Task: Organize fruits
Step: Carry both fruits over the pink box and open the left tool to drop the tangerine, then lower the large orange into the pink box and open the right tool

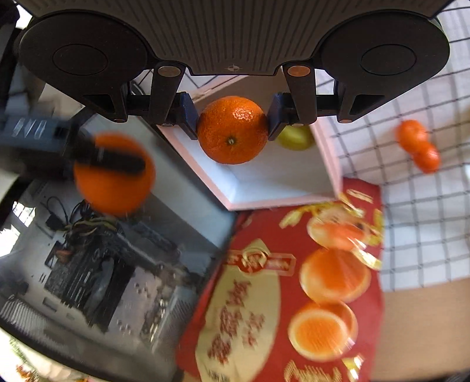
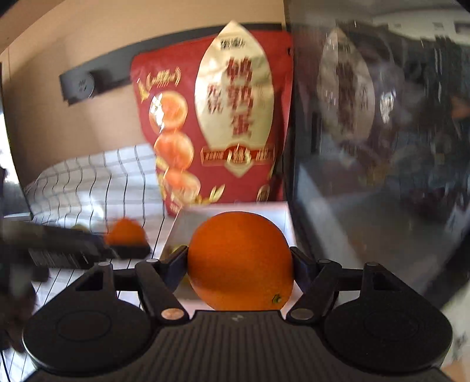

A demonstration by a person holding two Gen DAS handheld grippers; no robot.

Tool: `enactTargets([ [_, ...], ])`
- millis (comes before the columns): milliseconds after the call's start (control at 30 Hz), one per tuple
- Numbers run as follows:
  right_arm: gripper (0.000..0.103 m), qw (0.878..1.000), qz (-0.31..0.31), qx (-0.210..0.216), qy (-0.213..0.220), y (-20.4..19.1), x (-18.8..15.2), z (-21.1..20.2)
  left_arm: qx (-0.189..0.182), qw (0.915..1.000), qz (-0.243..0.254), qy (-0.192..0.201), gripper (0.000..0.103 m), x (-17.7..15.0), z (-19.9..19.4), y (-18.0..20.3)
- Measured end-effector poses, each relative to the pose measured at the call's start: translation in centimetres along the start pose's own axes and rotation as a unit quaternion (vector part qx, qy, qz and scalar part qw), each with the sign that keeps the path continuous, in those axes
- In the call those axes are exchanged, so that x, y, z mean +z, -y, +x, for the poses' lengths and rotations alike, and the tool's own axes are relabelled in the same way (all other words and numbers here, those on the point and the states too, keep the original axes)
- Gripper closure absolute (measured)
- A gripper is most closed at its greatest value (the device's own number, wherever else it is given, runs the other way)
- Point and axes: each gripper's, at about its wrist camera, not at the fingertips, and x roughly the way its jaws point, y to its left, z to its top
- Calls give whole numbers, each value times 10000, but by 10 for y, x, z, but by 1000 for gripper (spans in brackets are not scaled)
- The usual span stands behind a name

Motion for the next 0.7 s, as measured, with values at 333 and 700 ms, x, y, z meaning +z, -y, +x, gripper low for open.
enactTargets([
  [333, 30, 9994, -98, 305, -106, 22, 44, 46, 322, 9989, -234, -230, 49, 0, 54, -7],
  [700, 30, 9974, -99, 496, -522, 15, 43, 106, 219, 9950, -842, 500, 49, 6, 21, -23],
])
